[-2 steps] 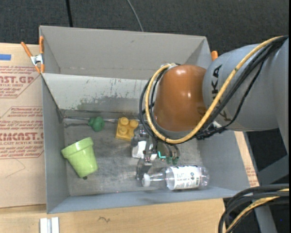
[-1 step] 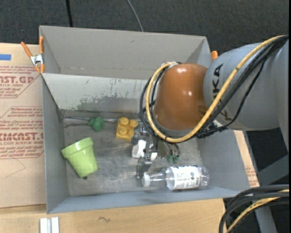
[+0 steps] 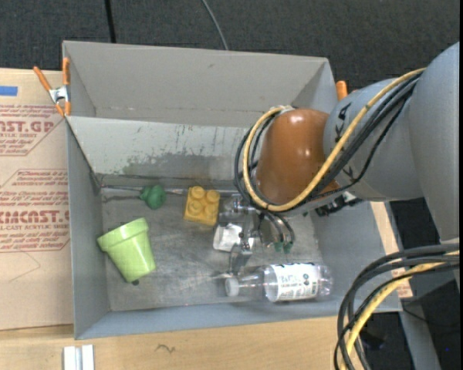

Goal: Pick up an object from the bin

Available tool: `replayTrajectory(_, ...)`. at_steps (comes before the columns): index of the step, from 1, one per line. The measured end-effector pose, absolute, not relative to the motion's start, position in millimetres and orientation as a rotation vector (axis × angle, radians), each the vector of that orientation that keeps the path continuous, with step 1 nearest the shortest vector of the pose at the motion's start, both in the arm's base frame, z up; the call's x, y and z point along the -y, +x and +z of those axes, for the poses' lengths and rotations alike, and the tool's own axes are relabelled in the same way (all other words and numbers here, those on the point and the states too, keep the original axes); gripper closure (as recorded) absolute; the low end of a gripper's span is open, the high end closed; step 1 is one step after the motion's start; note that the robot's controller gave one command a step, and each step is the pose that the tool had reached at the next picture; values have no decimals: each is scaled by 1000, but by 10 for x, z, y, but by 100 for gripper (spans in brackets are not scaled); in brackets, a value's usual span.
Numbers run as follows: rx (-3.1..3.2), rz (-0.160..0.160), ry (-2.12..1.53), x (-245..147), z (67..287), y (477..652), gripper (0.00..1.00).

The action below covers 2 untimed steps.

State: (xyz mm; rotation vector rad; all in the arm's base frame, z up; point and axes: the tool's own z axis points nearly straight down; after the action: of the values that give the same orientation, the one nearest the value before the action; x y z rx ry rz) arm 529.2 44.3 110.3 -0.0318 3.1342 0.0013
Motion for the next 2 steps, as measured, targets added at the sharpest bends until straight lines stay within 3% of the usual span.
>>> replayTrajectory(1,-3118,-2,-313,-273,790,5470,0)
replayTrajectory(2,-3119,2,-266,-271,755,5470,0)
